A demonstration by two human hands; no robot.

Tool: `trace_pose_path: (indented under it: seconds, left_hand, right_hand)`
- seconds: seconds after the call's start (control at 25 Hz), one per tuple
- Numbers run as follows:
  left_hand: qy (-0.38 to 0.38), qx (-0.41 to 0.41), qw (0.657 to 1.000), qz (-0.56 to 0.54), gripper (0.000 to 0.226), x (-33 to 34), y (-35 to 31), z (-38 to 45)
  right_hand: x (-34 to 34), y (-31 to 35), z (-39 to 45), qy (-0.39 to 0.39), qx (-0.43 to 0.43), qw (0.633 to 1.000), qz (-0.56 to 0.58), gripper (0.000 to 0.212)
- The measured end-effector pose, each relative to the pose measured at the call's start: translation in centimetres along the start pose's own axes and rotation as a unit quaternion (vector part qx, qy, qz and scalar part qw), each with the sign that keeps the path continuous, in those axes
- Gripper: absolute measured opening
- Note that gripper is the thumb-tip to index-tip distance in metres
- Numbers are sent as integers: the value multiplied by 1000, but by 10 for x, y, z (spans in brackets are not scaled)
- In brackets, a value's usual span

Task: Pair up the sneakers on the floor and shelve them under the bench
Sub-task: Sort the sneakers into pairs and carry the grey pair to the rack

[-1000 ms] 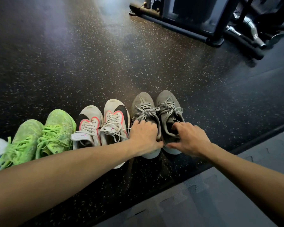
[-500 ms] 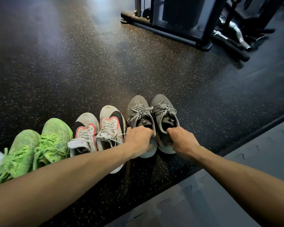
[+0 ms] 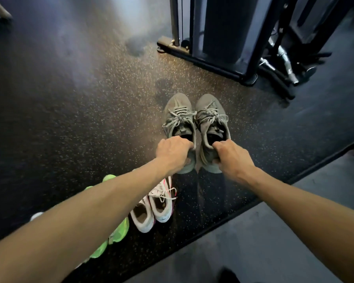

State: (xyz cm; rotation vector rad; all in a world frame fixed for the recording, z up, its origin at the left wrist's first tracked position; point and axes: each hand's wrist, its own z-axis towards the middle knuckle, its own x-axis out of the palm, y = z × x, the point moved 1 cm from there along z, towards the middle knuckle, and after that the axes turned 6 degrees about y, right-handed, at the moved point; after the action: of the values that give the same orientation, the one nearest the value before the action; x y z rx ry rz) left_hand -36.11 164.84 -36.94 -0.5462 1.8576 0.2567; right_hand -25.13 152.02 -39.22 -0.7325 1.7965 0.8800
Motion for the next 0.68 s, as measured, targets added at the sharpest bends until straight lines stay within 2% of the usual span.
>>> trace_pose_path:
  seconds: [0.2,0.4,0.56,0.68]
  left_hand:
    - [-6,3,1000,4,22,-166,-15,-64]
    - [-27,14,1000,1,17,-357,-47,-126]
    - [-50,23,998,14,15,-458,-73,-169]
    - [-59,31,998,9,16,-500,-96,-197]
  right_hand:
    - [-164,44,-50,-6,-4,1000,-3,13]
    - [-358,79,-109,-24,-8,999,-22,17]
    - [-463,96,-151,-45,4,999,-15,18]
    - [-510,99,-186,-65,16,998,-12,18]
